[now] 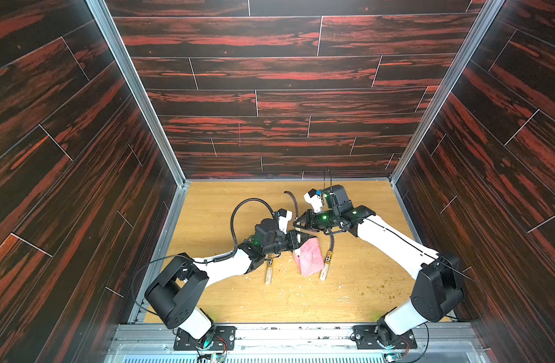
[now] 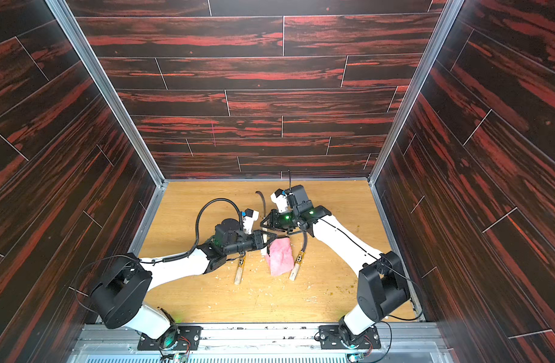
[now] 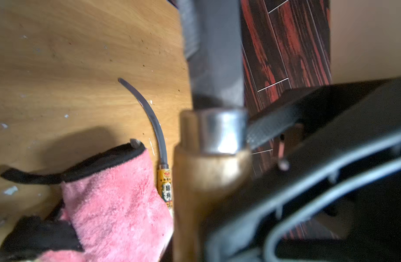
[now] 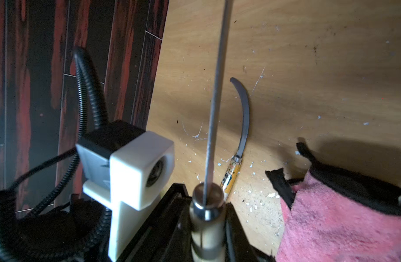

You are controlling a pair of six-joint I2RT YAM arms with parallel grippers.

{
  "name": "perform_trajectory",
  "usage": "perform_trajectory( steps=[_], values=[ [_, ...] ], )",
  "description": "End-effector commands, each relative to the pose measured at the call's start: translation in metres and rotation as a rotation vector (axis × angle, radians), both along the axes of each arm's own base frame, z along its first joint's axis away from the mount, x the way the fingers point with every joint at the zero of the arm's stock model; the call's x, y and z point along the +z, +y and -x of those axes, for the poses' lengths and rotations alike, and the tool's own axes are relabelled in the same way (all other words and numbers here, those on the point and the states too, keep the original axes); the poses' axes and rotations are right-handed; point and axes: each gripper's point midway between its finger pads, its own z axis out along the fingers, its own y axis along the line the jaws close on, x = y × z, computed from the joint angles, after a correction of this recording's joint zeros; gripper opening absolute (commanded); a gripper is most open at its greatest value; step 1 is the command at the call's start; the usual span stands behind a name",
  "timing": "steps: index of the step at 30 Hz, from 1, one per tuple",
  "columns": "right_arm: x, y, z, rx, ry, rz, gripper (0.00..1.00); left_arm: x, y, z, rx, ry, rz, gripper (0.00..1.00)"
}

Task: Wipe small sickles with rags
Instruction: Adjust the small sickle, then pick up the rag from the center of the board.

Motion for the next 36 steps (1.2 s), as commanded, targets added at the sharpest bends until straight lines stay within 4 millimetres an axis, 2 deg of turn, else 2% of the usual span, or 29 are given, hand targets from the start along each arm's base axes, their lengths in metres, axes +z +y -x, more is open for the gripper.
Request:
perform_trajectory(
  steps=[1, 3, 6, 9, 14, 18, 23, 27, 32, 36],
  values=[
    [0.005, 0.005, 0.001, 0.013, -0.015, -0.009, 0.06, 0.028, -0.013, 0.005, -0.048, -0.075, 0.060, 0.00],
    [0.002, 0.002, 0.000, 0.006, -0.016, 0.015, 0.14, 0.028, -0.011, 0.006, -0.045, -0.076, 0.059, 0.00],
    [-0.001, -0.006, 0.000, -0.008, -0.032, 0.068, 0.31, 0.028, -0.005, 0.009, -0.037, -0.082, 0.056, 0.00],
    [-0.003, -0.022, -0.004, -0.047, -0.072, 0.155, 0.48, 0.023, 0.006, 0.011, -0.007, -0.085, 0.026, 0.00],
    [0.004, -0.039, -0.004, -0.076, -0.126, 0.230, 0.58, 0.006, 0.030, 0.010, 0.050, -0.063, -0.051, 0.00],
    [0.002, -0.047, -0.001, -0.082, -0.131, 0.259, 0.62, -0.006, 0.045, 0.009, 0.086, -0.048, -0.107, 0.00],
    [-0.014, -0.058, 0.004, -0.104, -0.110, 0.312, 0.63, -0.011, 0.062, 0.008, 0.141, -0.048, -0.162, 0.00],
    [-0.043, -0.066, 0.019, -0.059, -0.032, 0.385, 0.63, -0.017, 0.078, 0.006, 0.184, -0.041, -0.214, 0.00],
    [-0.084, -0.077, 0.033, -0.035, 0.053, 0.519, 0.65, -0.008, 0.083, 0.007, 0.174, -0.065, -0.188, 0.00],
    [-0.108, -0.073, 0.041, -0.001, 0.101, 0.570, 0.67, -0.007, 0.086, 0.009, 0.166, -0.065, -0.183, 0.00]
  ],
)
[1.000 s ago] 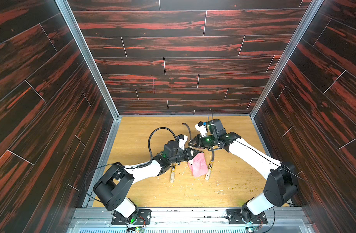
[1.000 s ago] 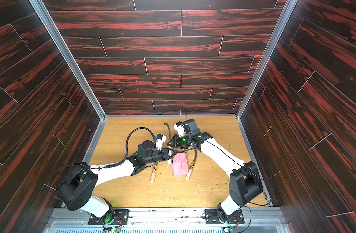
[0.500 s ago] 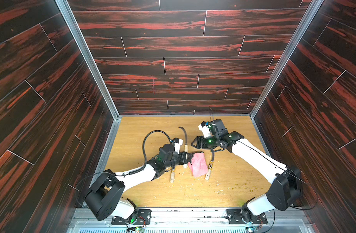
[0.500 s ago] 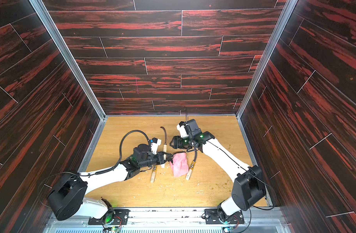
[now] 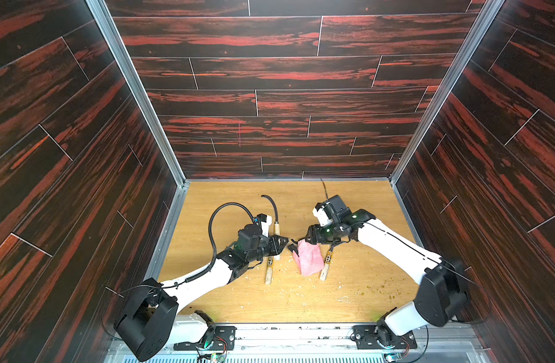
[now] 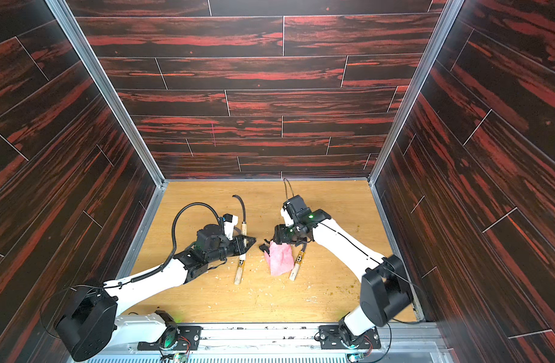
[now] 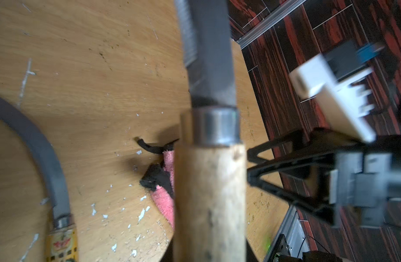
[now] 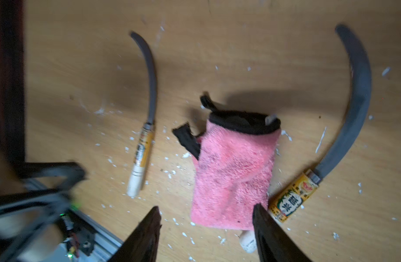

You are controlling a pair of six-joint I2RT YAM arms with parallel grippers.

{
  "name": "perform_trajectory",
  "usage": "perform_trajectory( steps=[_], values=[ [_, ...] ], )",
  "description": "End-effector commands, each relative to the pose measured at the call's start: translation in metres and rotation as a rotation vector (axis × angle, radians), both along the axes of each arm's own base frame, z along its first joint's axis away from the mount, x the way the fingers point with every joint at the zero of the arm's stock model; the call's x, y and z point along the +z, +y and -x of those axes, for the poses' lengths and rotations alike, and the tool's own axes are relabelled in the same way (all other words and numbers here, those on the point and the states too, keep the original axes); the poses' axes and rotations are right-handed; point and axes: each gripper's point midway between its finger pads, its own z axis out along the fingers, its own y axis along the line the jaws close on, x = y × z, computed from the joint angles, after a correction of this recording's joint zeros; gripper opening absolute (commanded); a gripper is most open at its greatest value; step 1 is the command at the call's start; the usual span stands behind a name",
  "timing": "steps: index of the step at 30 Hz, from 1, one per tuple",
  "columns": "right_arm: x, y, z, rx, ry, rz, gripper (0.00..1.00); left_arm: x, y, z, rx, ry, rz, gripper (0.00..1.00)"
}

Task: Wipe small sickles with rags
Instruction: Pick up the rag from the center of the board.

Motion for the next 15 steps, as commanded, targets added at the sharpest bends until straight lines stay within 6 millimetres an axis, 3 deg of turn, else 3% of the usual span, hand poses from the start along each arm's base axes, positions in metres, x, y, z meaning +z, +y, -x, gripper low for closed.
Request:
perform_trajectory(
  steps=[1, 10, 15],
  values=[
    [-0.037, -0.003, 0.016, 0.033, 0.095, 0.101, 0.67, 0.006, 0.004, 0.005, -0.018, -0.028, -0.002, 0.00],
    [-0.084, 0.013, 0.019, 0.061, 0.188, 0.158, 0.68, 0.005, 0.001, 0.018, -0.079, -0.028, 0.042, 0.00],
    [-0.110, 0.009, 0.018, 0.060, 0.224, 0.238, 0.68, 0.019, -0.007, 0.035, -0.181, -0.058, 0.103, 0.00]
  ],
)
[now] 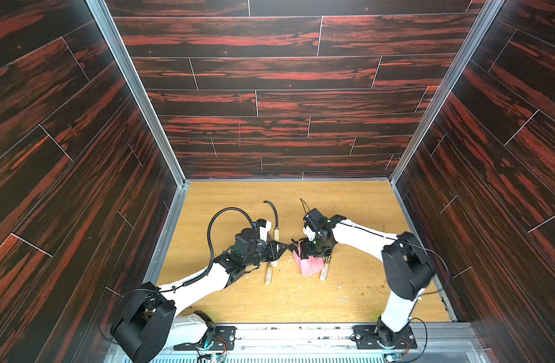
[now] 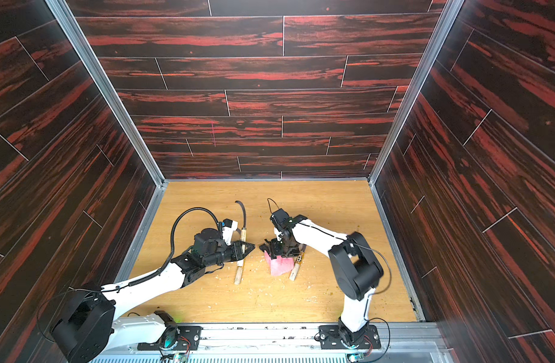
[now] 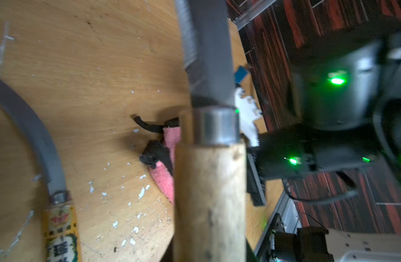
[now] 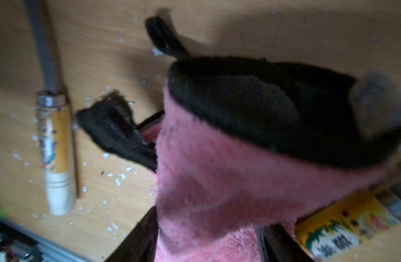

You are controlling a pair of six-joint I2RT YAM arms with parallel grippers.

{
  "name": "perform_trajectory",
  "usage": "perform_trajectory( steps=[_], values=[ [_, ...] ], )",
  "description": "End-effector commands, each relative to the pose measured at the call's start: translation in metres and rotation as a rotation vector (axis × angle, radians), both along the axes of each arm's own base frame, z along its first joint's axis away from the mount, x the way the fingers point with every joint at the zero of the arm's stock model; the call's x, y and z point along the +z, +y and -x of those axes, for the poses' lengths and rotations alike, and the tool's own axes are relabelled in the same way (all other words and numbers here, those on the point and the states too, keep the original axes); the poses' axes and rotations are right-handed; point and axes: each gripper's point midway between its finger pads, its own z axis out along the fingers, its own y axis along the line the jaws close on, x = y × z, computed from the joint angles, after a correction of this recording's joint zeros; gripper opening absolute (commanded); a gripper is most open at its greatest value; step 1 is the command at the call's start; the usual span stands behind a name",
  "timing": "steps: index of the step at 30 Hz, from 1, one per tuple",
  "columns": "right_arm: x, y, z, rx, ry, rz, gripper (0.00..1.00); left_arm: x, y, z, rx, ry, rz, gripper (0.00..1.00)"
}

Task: Wipe small sickles with rags
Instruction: Pick up the rag from the center of the board.

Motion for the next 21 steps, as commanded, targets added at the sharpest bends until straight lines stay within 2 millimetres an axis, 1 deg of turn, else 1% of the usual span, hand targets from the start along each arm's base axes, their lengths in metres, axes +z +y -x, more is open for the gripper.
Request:
perform_trajectory(
  steps=[1, 6, 7, 8, 10, 11, 12, 13, 14, 16, 18, 20, 21],
  values=[
    [-0.020, -0.002, 0.001, 0.010, 0.032, 0.066, 0.67, 0.031, -0.008, 0.013, -0.099, -0.089, 0.087, 0.00],
    [-0.039, 0.001, 0.000, 0.008, 0.066, 0.086, 0.63, 0.039, -0.007, 0.028, -0.147, -0.088, 0.137, 0.00],
    [-0.043, 0.001, -0.001, 0.008, 0.073, 0.090, 0.57, 0.043, -0.008, 0.031, -0.157, -0.089, 0.158, 0.00],
    [-0.046, 0.003, -0.002, 0.010, 0.076, 0.090, 0.44, 0.047, -0.009, 0.035, -0.170, -0.086, 0.182, 0.00],
    [-0.050, 0.004, -0.004, 0.007, 0.071, 0.085, 0.21, 0.054, -0.010, 0.039, -0.190, -0.087, 0.219, 0.00],
    [-0.049, 0.007, -0.005, 0.008, 0.064, 0.074, 0.13, 0.058, -0.011, 0.042, -0.202, -0.086, 0.237, 0.00],
    [-0.047, 0.009, -0.007, 0.007, 0.054, 0.057, 0.08, 0.061, -0.011, 0.044, -0.208, -0.088, 0.251, 0.00],
    [-0.041, 0.012, -0.009, 0.008, 0.038, 0.027, 0.03, 0.065, -0.011, 0.045, -0.212, -0.089, 0.267, 0.00],
    [-0.032, 0.016, -0.012, 0.009, 0.013, -0.006, 0.01, 0.069, -0.011, 0.045, -0.210, -0.091, 0.286, 0.00],
    [-0.010, 0.020, -0.017, 0.005, -0.035, -0.062, 0.00, 0.077, -0.012, 0.046, -0.210, -0.097, 0.333, 0.00],
    [0.017, 0.021, -0.021, -0.007, -0.086, -0.126, 0.00, 0.086, -0.013, 0.045, -0.208, -0.101, 0.384, 0.00],
    [0.047, 0.019, -0.025, -0.025, -0.132, -0.210, 0.00, 0.094, -0.015, 0.043, -0.206, -0.099, 0.437, 0.00],
    [0.059, 0.016, -0.025, -0.032, -0.149, -0.240, 0.00, 0.096, -0.016, 0.041, -0.202, -0.093, 0.455, 0.00]
  ],
)
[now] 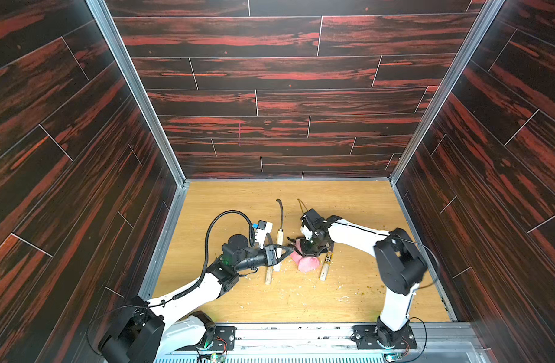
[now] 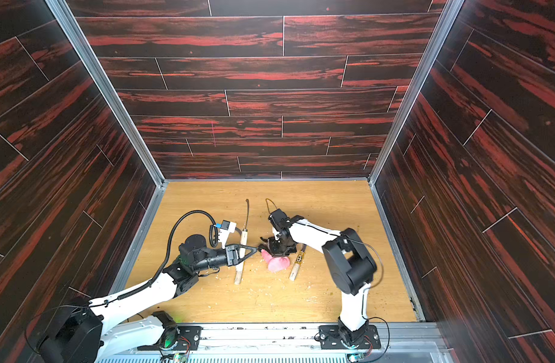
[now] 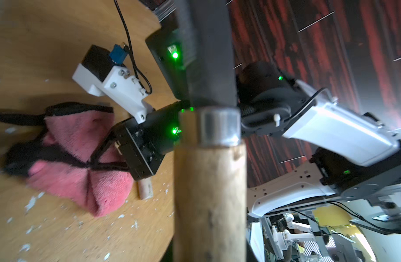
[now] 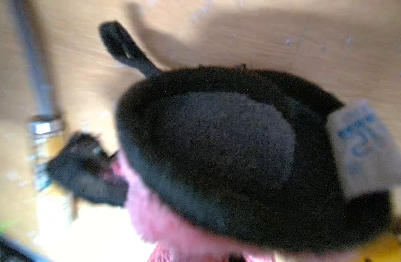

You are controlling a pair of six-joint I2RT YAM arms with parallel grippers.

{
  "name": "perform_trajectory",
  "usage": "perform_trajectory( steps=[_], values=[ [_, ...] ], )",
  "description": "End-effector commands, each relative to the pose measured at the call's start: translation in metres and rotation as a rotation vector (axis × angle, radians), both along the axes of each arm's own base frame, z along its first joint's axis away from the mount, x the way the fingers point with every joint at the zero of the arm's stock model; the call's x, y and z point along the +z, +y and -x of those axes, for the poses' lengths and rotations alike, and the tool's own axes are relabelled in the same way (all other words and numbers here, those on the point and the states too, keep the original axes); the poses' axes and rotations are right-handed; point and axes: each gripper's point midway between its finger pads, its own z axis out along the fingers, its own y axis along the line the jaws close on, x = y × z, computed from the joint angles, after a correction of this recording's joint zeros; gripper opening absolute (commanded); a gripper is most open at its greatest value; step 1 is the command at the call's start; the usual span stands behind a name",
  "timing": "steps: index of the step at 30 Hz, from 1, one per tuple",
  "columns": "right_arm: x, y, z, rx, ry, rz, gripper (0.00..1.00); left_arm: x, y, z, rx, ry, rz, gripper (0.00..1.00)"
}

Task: Wipe small sickles with rags
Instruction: Pick up the rag from the center of the board, then wipe the small sickle.

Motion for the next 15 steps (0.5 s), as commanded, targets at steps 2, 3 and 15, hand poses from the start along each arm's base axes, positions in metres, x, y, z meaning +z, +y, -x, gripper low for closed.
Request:
perform_trajectory(
  steps=[2, 3, 15],
  values=[
    [0.074, 0.002, -0.010, -0.016, -0.135, -0.199, 0.00, 0.034, -0.004, -0.004, -0.015, -0.037, 0.159, 0.00],
    [0.084, -0.002, -0.009, -0.017, -0.151, -0.210, 0.00, 0.034, -0.005, -0.006, -0.015, -0.028, 0.174, 0.00],
    [0.207, -0.017, -0.005, 0.016, -0.433, -0.387, 0.00, 0.067, -0.020, -0.018, -0.066, 0.021, 0.408, 0.00]
  ],
)
